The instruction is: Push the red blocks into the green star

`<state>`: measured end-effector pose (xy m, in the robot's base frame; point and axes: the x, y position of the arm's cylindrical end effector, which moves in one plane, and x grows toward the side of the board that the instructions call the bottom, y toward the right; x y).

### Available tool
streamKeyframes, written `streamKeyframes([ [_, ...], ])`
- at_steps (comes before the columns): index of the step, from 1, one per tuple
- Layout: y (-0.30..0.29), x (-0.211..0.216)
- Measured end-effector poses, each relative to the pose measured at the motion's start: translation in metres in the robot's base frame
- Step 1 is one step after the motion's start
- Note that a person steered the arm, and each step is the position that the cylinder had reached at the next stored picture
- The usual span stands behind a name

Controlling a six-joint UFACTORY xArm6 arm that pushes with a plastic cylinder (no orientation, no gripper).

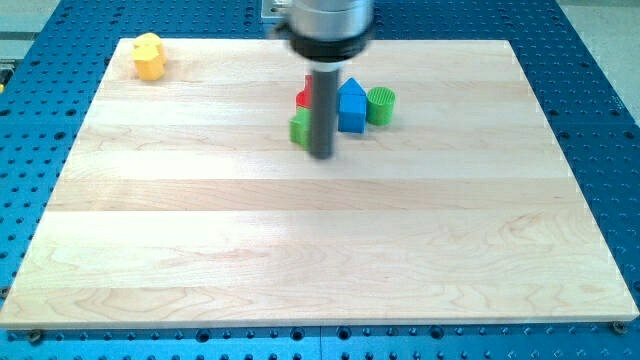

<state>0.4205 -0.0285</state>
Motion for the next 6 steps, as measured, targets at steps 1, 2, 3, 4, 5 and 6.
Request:
streamKeyframes([
  [1, -0.032, 0.013],
  [2, -0.016, -0.023],
  [3, -0.022, -0.050],
  [4, -0.035, -0.106],
  [5, -0.022, -0.191],
  [6, -0.006, -0.191],
])
